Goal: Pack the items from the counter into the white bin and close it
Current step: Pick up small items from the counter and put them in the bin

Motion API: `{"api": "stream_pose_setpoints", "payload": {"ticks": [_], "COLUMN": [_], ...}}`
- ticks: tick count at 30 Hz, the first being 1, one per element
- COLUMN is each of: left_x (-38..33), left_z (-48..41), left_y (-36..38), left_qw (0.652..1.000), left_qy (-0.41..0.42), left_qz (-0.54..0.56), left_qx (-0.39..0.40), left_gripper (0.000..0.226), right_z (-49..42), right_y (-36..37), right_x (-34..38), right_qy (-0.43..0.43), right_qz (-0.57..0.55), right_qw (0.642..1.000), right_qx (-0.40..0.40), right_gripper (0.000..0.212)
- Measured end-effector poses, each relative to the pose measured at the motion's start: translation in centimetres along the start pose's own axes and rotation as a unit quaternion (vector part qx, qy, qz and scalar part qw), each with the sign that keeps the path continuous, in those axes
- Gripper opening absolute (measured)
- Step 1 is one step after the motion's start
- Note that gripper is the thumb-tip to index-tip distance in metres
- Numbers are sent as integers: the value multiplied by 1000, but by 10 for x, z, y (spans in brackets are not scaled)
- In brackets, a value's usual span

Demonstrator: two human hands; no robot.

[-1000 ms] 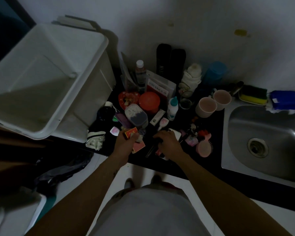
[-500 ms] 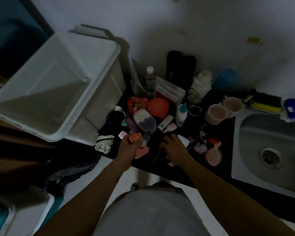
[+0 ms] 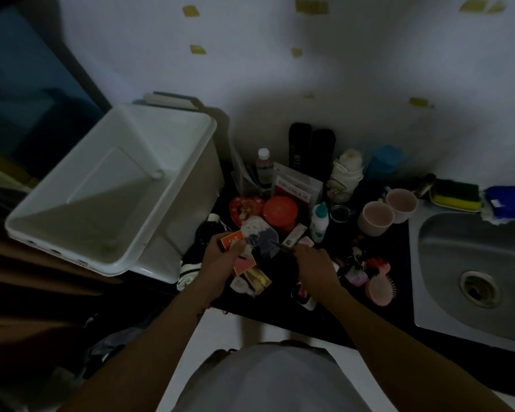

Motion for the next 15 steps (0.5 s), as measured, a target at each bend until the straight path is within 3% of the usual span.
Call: {"api": "stream_pose_setpoints", "payload": {"ticks": [4, 8, 11, 15], "left_x": [-21, -45, -65, -105], "left_z": [-9, -24, -37, -49], "left_y": [-5, -15, -25, -49], "left_qw": [999, 998, 997, 989], "left_qy": [25, 33, 24, 39], "left_qz": [-4, 23, 65, 122], "left_qx": [22, 41, 38, 77], "left_gripper": [28, 30, 33, 25], "right_z": [-4, -23, -40, -68], "right_y": [-30, -51, -64, -88], "right_x": [12, 32, 58, 94], "right_qy": [81, 129, 93, 114], "right_qz": [-125, -210, -165, -298], "right_qw": [985, 963, 974, 918], "right_qx": [-86, -107, -128, -235], "right_gripper": [8, 12, 14, 24]}}
Point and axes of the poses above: each hand's wrist, its own z-axis away from the middle knuckle, its own y-axis out of the palm, x = y × z, the point moved 6 cm from there along -z, towards the middle knuckle, and after that the axes turned 5 degrees about -x, right-handed, at the moved point
